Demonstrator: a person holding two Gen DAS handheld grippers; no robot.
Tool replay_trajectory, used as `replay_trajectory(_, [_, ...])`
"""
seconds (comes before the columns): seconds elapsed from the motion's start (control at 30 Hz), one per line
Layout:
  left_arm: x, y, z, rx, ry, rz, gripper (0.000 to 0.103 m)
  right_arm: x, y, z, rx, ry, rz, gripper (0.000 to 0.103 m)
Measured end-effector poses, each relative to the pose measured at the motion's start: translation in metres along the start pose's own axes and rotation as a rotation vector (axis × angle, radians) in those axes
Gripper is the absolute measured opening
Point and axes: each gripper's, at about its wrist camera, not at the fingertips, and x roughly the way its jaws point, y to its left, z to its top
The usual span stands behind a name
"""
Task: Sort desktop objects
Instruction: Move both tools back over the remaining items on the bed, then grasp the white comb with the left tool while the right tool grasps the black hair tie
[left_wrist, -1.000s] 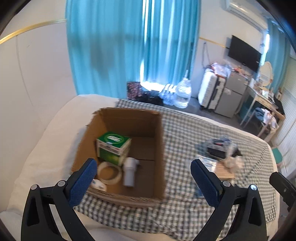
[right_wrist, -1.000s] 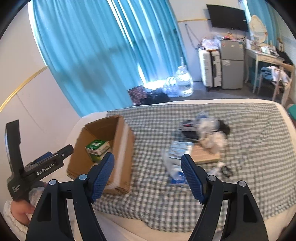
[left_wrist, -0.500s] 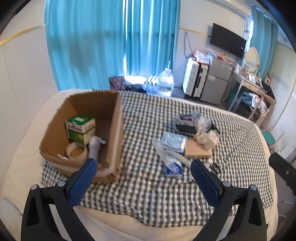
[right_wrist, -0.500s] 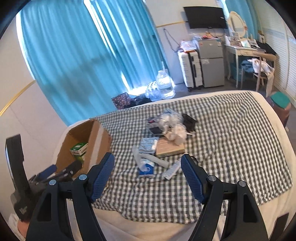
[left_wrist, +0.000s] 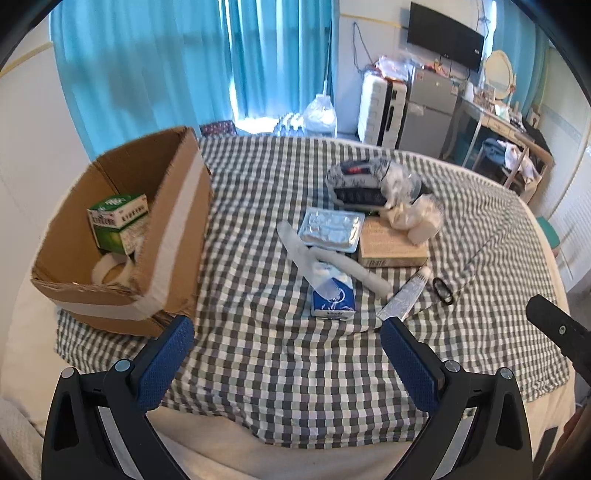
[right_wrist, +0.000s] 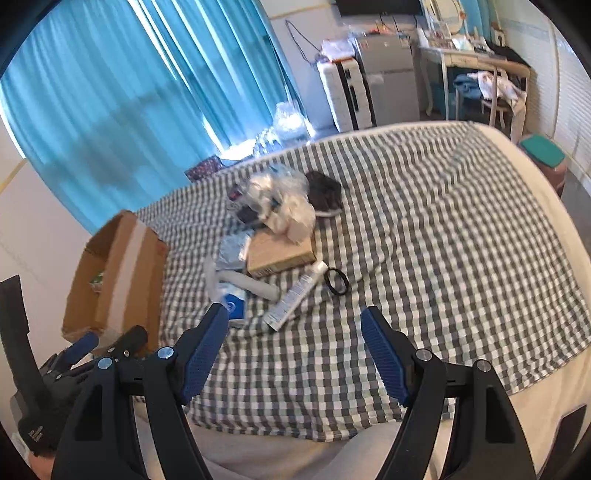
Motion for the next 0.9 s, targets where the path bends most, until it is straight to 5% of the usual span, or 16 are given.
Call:
replay_trajectory(0.67, [0.161,-0.011,0.030,-0.073,0.188,0.011,0.103,0.177,-0.035,0.021,-0.078,0.240,-0.112,0.067])
replay_trajectory(0.77, [0.180,-0.013,0.030,-0.072,0.201,0.021,0.103,0.189,-0.037,0.019,-0.090,0.256,-0.131,0.050])
replay_trajectory(0.9, [0.188,-0.006,0.033,-0.134,0.181,-0.074,0.100,0.190,-0.039,0.013,-0.111,0.246,-0.139,0.026])
